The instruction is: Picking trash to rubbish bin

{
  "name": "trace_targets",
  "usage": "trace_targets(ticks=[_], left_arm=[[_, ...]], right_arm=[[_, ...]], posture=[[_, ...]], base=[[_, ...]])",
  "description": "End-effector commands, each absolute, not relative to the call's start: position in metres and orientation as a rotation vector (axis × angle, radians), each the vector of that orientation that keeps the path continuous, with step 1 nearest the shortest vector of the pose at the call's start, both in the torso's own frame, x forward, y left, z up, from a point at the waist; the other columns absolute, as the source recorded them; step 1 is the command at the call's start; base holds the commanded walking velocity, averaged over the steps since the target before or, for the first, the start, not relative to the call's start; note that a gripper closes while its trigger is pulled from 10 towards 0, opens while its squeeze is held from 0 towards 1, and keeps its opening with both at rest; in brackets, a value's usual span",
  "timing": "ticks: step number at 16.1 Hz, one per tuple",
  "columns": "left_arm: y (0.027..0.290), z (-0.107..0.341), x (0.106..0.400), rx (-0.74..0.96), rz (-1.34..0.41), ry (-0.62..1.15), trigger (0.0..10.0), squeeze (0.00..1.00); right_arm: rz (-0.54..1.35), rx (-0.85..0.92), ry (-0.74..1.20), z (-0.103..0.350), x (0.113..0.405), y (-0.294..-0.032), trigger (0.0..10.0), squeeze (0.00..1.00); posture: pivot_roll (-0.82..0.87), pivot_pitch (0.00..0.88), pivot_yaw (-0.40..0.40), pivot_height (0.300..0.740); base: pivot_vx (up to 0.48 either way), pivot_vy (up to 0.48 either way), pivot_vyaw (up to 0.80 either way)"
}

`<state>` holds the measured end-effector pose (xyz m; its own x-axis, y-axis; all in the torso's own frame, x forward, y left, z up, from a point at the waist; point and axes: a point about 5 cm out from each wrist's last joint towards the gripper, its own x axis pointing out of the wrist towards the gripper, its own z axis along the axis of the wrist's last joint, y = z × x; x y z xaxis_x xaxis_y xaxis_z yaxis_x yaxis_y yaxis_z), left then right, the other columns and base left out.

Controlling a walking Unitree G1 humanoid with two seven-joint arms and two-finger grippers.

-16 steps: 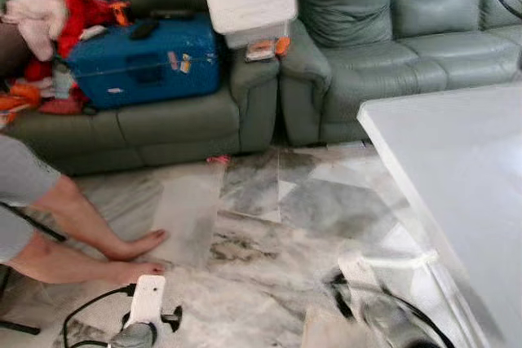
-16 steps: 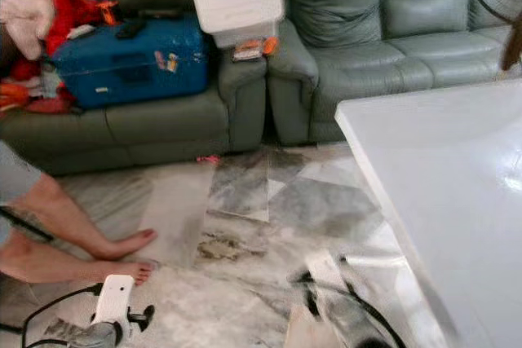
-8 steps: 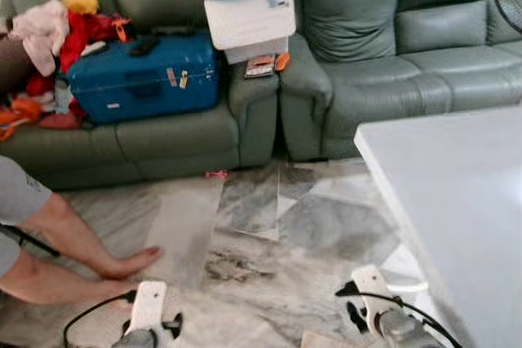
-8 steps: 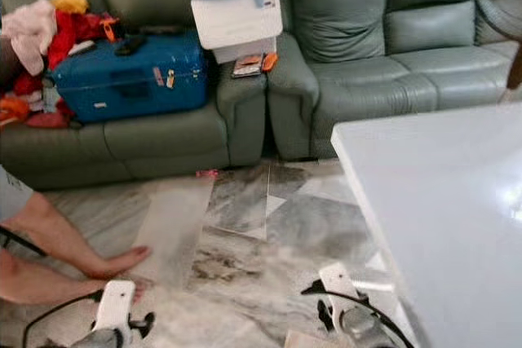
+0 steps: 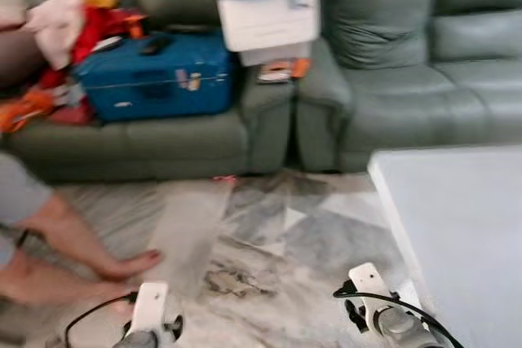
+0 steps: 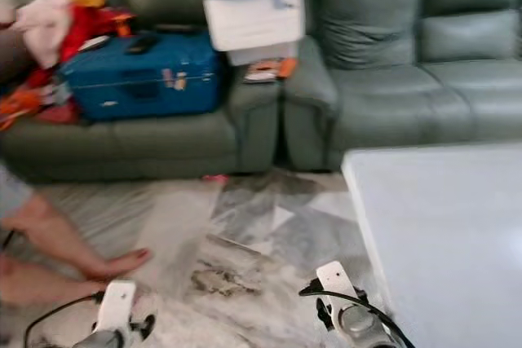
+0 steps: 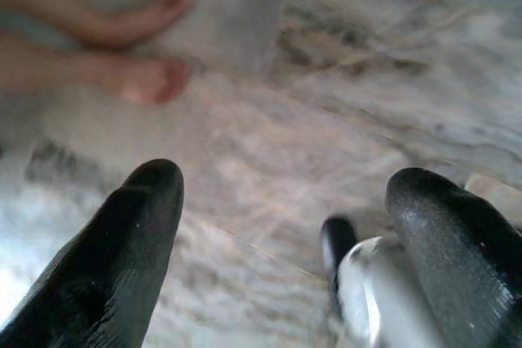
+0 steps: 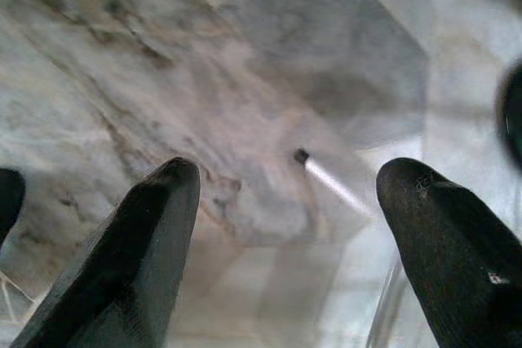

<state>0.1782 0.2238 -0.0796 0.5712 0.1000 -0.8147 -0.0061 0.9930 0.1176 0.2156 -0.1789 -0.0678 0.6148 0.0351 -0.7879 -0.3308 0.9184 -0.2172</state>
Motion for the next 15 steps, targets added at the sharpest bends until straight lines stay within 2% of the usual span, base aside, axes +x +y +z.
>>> trace_targets(ticks=[1, 4, 15], left_arm=[[0.2356, -0.0785, 0.1749, 0.134, 0.089, 0.973, 10.0, 0.00], [0.2365, -0.0776, 0.1758, 0.157, 0.097, 0.957, 10.0, 0.00], [0.2364, -0.0783, 0.1743, 0.154, 0.103, 0.959, 10.0, 0.00]], right_arm=[[0.269, -0.351, 0.853, -0.0640, 0.2241, -0.1606, 10.0, 0.00], [0.266, -0.344, 0.853, -0.0643, 0.2234, -0.1611, 10.0, 0.00], [0.213, -0.306, 0.855, -0.0643, 0.2228, -0.1674, 10.0, 0.00]], posture=[[0.01, 0.018, 0.023, 0.740], [0.01, 0.018, 0.022, 0.740], [0.01, 0.029, 0.014, 0.740]], base=[[0.292, 0.000, 0.80], [0.094, 0.000, 0.71], [0.000, 0.000, 0.00]])
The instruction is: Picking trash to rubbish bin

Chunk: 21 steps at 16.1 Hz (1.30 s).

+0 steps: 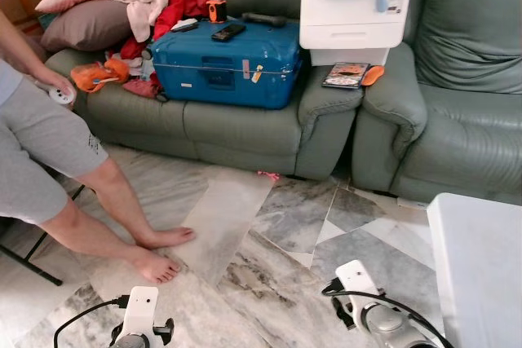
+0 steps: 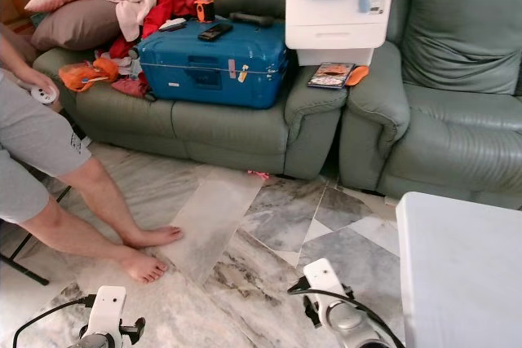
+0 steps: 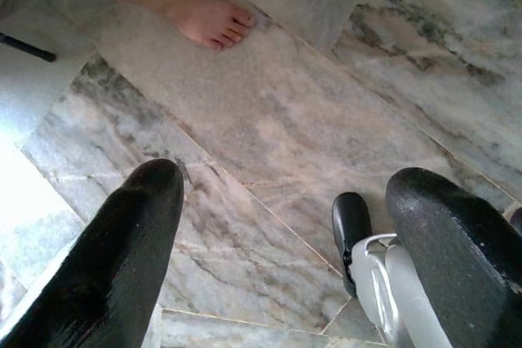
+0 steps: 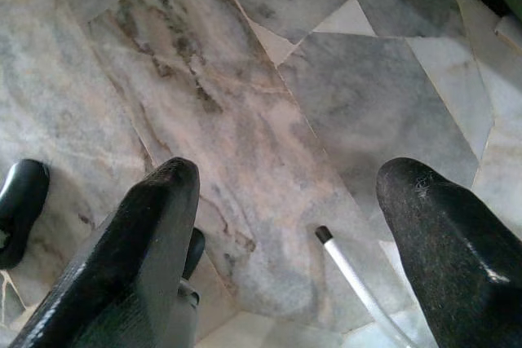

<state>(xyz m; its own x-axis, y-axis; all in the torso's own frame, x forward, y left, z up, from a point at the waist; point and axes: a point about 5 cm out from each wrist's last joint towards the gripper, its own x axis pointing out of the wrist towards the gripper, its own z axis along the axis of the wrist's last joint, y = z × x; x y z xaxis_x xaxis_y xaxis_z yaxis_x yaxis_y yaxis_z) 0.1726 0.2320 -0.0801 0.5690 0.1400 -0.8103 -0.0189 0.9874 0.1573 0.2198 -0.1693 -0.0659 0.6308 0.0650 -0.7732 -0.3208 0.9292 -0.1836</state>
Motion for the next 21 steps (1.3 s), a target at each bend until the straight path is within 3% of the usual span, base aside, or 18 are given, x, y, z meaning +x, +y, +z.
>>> trace_targets(ticks=[1, 10, 21], left_arm=[[0.237, -0.078, 0.174, 0.157, 0.100, 0.960, 10.0, 0.00], [0.237, -0.076, 0.179, 0.142, 0.074, 0.932, 10.0, 0.00], [0.235, -0.077, 0.178, 0.142, 0.056, 0.942, 10.0, 0.00]], right_arm=[[0.196, -0.298, 0.853, -0.064, 0.224, -0.169, 10.0, 0.00], [0.194, -0.321, 0.869, -0.067, 0.217, -0.174, 10.0, 0.00], [0.225, -0.359, 0.874, -0.069, 0.214, -0.174, 10.0, 0.00]], posture=[[0.01, 0.026, 0.020, 0.740], [0.01, 0.026, 0.029, 0.740], [0.01, 0.030, 0.032, 0.740]], base=[[0.000, 0.000, 0.00], [0.000, 0.000, 0.00], [0.464, 0.000, 0.00]])
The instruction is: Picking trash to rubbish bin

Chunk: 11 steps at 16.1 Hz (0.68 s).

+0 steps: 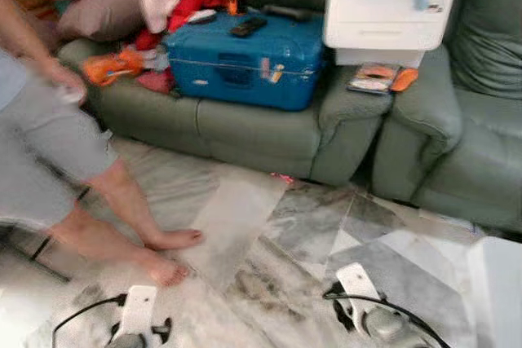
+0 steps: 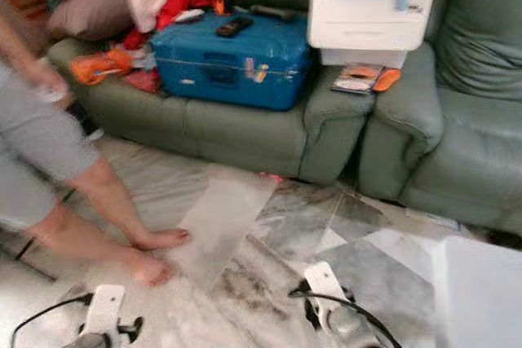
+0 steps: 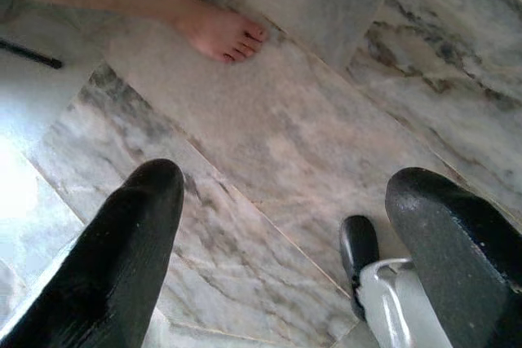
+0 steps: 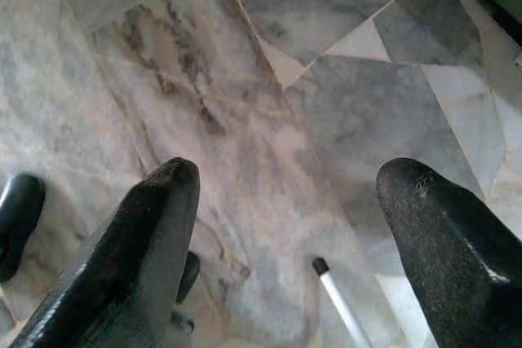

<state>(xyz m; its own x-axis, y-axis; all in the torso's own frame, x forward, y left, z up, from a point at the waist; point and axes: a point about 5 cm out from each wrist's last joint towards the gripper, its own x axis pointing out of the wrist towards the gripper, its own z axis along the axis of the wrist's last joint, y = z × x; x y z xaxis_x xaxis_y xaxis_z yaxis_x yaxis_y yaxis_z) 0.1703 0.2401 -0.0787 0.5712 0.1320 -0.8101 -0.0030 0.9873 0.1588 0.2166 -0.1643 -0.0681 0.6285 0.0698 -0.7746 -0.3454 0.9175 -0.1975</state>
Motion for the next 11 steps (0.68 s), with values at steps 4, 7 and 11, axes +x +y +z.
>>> trace_targets(ticks=[4, 7, 11], left_arm=[[0.2336, -0.0774, 0.1768, 0.138, 0.056, 0.945, 10.0, 0.00], [0.2336, -0.0776, 0.1764, 0.135, 0.058, 0.947, 10.0, 0.00], [0.2333, -0.0780, 0.1758, 0.132, 0.061, 0.950, 10.0, 0.00]], right_arm=[[0.226, -0.374, 0.878, -0.0690, 0.2134, -0.1767, 10.0, 0.00], [0.234, -0.376, 0.880, -0.0696, 0.2126, -0.1753, 10.0, 0.00], [0.242, -0.379, 0.883, -0.0701, 0.2117, -0.1747, 10.0, 0.00]], posture=[[0.01, 0.031, 0.030, 0.740], [0.01, 0.031, 0.030, 0.740], [0.01, 0.033, 0.026, 0.740]], base=[[0.480, 0.000, 0.00], [0.480, 0.000, 0.00], [0.480, 0.000, 0.00]])
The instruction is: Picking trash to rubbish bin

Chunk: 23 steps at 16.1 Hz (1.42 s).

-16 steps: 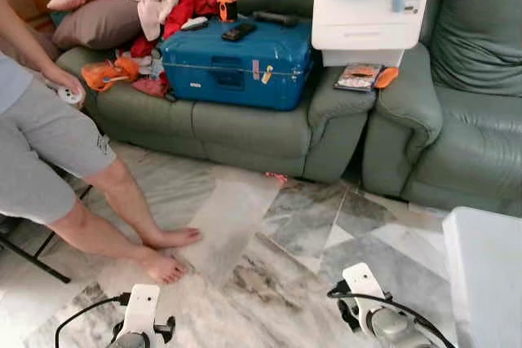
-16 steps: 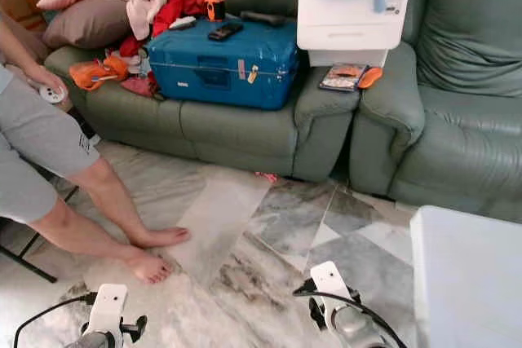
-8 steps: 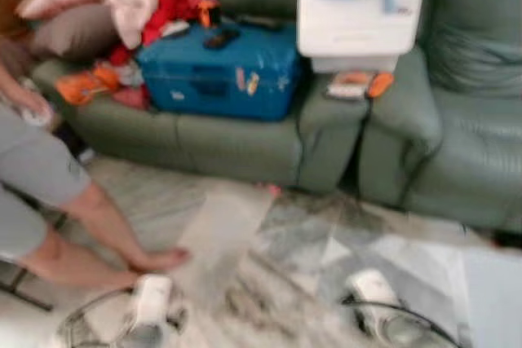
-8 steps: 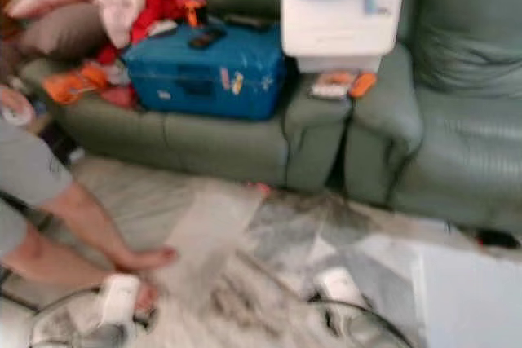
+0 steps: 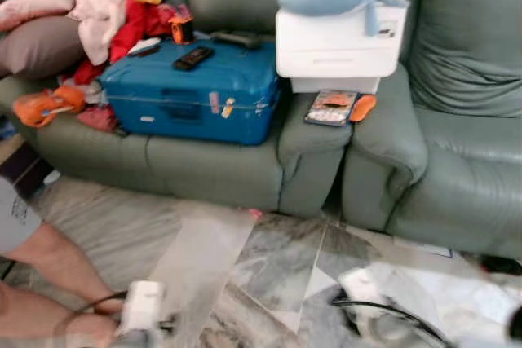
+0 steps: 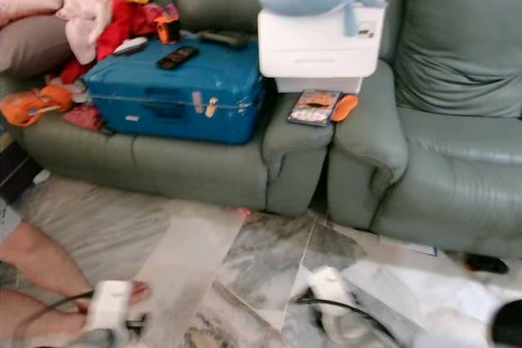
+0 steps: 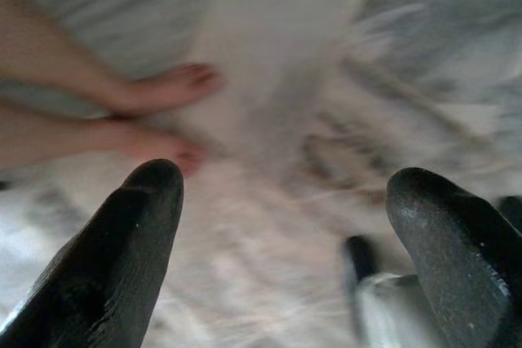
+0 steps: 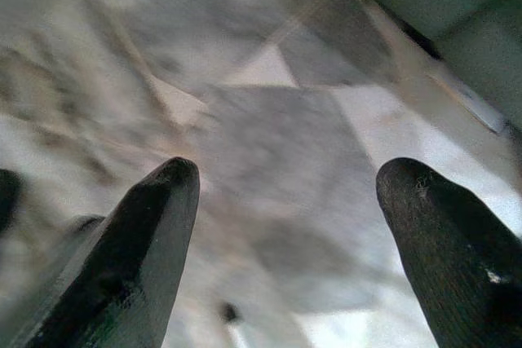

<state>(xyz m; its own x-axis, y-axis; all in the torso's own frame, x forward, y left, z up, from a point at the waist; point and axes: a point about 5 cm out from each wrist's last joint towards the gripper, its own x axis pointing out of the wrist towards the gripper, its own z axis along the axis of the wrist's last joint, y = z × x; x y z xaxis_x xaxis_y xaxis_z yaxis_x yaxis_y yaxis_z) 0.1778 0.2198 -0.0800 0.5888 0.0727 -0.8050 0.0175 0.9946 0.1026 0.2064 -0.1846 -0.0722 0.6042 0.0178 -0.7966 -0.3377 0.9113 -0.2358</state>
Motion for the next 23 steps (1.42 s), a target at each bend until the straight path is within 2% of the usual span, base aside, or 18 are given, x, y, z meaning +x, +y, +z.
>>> trace_targets(ticks=[1, 11, 14, 18, 23], left_arm=[[0.2333, -0.0781, 0.1756, 0.130, 0.062, 0.949, 10.0, 0.00], [0.2341, -0.0795, 0.1724, 0.104, 0.082, 0.959, 10.0, 0.00], [0.2346, -0.0795, 0.1722, 0.105, 0.081, 0.962, 10.0, 0.00], [0.2351, -0.0794, 0.1723, 0.105, 0.083, 0.964, 10.0, 0.00], [0.2341, -0.0798, 0.1721, 0.090, 0.091, 0.966, 10.0, 0.00]], right_arm=[[0.244, -0.381, 0.884, -0.0702, 0.2116, -0.1746, 10.0, 0.00], [0.261, -0.399, 0.885, -0.0703, 0.2116, -0.1736, 10.0, 0.00], [0.267, -0.404, 0.883, -0.0703, 0.2117, -0.1727, 10.0, 0.00], [0.277, -0.413, 0.881, -0.0703, 0.2118, -0.1718, 10.0, 0.00], [0.281, -0.416, 0.884, -0.0710, 0.2106, -0.1711, 10.0, 0.00]], posture=[[0.01, 0.034, 0.025, 0.740], [0.02, 0.026, 0.022, 0.740], [0.02, 0.025, 0.024, 0.740], [0.02, 0.026, 0.025, 0.740], [0.02, 0.031, 0.024, 0.740]], base=[[0.472, 0.000, 0.00], [0.000, 0.000, 0.00], [0.000, 0.309, 0.00], [0.000, 0.000, 0.00], [0.000, 0.343, 0.00]])
